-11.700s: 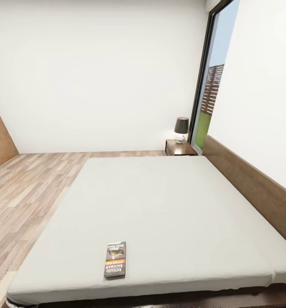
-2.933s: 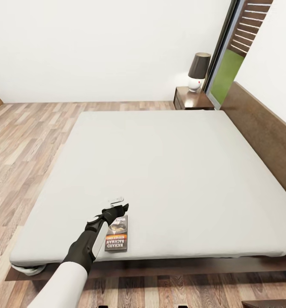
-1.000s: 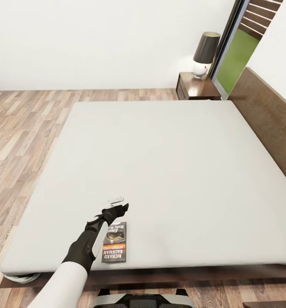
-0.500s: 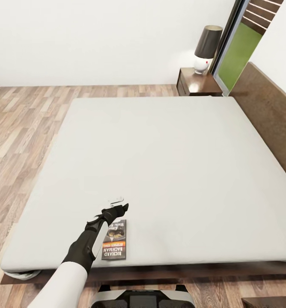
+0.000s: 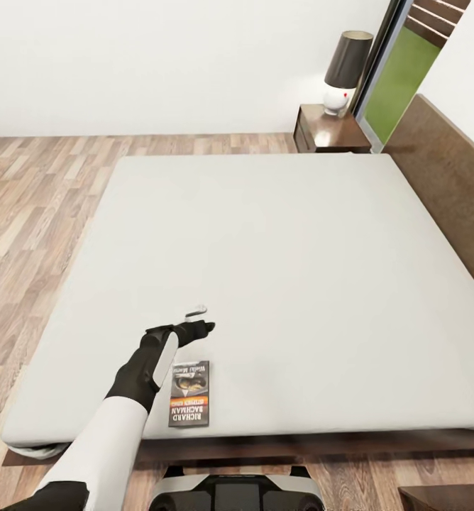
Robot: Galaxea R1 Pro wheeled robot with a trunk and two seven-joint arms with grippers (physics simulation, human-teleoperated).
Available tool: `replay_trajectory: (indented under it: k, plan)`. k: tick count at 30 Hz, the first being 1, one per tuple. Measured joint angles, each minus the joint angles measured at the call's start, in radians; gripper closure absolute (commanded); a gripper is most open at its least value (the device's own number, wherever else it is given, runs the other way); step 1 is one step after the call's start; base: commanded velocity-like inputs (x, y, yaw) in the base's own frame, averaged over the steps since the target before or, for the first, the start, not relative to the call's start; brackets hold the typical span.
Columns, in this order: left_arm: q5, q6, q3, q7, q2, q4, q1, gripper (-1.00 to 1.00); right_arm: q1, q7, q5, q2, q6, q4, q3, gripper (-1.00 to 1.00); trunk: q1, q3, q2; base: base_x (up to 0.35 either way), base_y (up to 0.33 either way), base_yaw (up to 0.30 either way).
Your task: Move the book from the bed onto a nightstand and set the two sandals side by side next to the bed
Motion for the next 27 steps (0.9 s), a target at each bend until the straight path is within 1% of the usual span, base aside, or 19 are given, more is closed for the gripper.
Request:
replay_trajectory:
  k: [2,3,5,9,17,27]
  plan:
    - [0.001,0.003,0.018,-0.001,0.0,-0.009,-0.006,-1.0,0.0,0.0,0.0,0.0,0.0,0.0,0.0,-1.0,0.0,-0.003,0.0,0.0,0.0,0.0]
    - [0.0,-0.005,0.034,-0.001,0.0,-0.011,-0.007,-1.0,0.0,0.0,0.0,0.0,0.0,0.0,0.0,-1.0,0.0,-0.005,0.0,0.0,0.0,0.0]
    - [0.0,-0.028,0.053,-0.001,0.0,-0.014,-0.007,-1.0,0.0,0.0,0.0,0.0,0.0,-0.001,0.0,-1.0,0.0,-0.008,0.0,0.0,0.0,0.0]
    - [-0.003,-0.069,0.069,0.001,0.0,-0.016,-0.003,-1.0,0.0,0.0,0.0,0.0,0.0,-0.001,0.0,-1.0,0.0,-0.012,0.0,0.0,0.0,0.0]
    - [-0.006,-0.078,0.073,0.002,0.0,-0.01,-0.002,-1.0,0.0,0.0,0.0,0.0,0.0,-0.002,0.0,-1.0,0.0,-0.014,0.0,0.0,0.0,0.0]
    - [-0.009,-0.079,0.072,0.002,0.0,-0.006,-0.002,-1.0,0.0,0.0,0.0,0.0,0.0,-0.003,0.0,-1.0,0.038,-0.045,-0.07,0.0,0.0,0.0]
